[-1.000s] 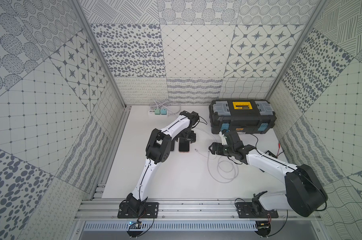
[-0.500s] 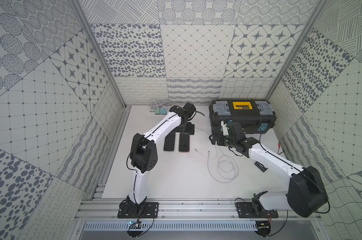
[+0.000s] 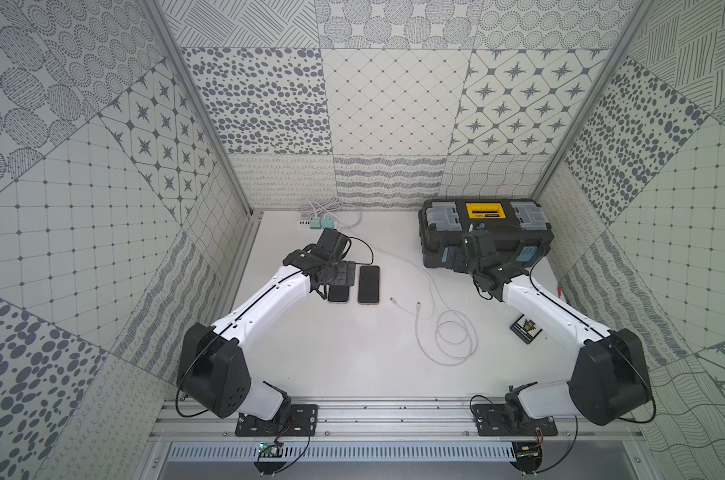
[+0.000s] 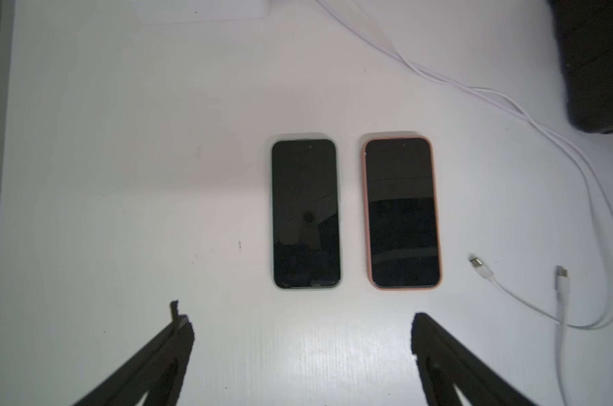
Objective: Unplug the charging cable from the phone
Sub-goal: Reset both arms
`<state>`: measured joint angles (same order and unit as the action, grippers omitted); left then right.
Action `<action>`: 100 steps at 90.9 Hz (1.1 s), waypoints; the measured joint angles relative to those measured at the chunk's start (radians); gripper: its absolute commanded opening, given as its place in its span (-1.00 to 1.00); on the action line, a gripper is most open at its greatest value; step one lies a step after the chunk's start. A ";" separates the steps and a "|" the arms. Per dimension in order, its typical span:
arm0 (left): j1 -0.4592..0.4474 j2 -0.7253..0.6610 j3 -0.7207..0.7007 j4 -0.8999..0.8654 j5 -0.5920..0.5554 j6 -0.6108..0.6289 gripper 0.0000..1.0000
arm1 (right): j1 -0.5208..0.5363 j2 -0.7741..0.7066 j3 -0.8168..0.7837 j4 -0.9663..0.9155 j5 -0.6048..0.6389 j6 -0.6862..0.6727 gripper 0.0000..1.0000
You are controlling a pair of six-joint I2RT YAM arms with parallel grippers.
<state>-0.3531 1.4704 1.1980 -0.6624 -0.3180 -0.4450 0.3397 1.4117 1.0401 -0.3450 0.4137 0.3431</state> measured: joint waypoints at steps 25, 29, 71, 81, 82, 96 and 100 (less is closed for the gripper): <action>0.232 -0.112 -0.246 0.223 -0.036 0.095 0.97 | -0.148 -0.004 -0.120 0.057 0.109 -0.008 0.94; 0.260 -0.115 -0.304 0.278 -0.015 0.134 0.98 | -0.157 -0.013 -0.171 0.095 0.120 -0.025 0.93; 0.378 -0.012 -0.672 0.887 0.214 0.253 0.99 | -0.187 -0.185 -0.558 0.575 0.123 -0.225 0.94; 0.378 0.025 -0.727 1.059 0.259 0.277 0.98 | -0.188 -0.182 -0.668 0.752 0.062 -0.266 0.93; 0.378 0.029 -0.734 1.072 0.263 0.281 0.98 | -0.188 -0.179 -0.679 0.774 0.056 -0.270 0.93; 0.364 0.084 -0.790 1.243 0.298 0.317 0.98 | -0.192 -0.090 -0.748 1.027 -0.003 -0.297 0.94; 0.360 0.090 -0.795 1.279 0.301 0.325 0.98 | -0.196 -0.043 -0.753 1.102 -0.019 -0.301 0.94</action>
<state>0.0071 1.5600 0.4034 0.6167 -0.0170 -0.1196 0.1436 1.3689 0.2874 0.7574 0.3950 0.0425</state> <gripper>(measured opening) 0.990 0.968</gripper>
